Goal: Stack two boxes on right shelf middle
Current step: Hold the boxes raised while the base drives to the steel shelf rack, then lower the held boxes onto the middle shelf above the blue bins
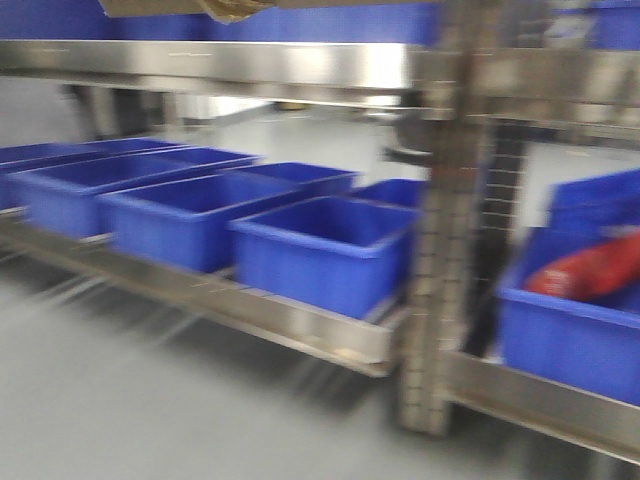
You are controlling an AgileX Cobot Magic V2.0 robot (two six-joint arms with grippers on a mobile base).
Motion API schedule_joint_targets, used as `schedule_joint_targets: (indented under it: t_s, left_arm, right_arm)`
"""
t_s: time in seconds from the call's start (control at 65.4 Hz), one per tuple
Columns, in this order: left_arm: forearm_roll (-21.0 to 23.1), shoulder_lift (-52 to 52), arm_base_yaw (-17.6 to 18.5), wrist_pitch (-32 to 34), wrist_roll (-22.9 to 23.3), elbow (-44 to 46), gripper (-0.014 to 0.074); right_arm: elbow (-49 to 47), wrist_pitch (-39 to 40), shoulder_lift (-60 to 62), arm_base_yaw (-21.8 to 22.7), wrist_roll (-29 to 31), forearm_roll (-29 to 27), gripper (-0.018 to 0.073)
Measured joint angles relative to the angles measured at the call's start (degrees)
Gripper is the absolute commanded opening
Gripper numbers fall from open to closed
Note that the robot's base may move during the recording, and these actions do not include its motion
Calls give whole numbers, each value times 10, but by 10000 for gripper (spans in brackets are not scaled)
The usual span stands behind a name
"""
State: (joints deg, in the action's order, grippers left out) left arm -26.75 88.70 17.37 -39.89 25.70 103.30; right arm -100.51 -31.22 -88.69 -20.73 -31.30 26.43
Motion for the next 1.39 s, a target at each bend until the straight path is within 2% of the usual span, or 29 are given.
schedule_joint_targets:
  t_s: [1.392]
  left_arm:
    - [0,0,0,0,0,0,-111]
  right_arm:
    - [0,-1,0,0,0,0,-151]
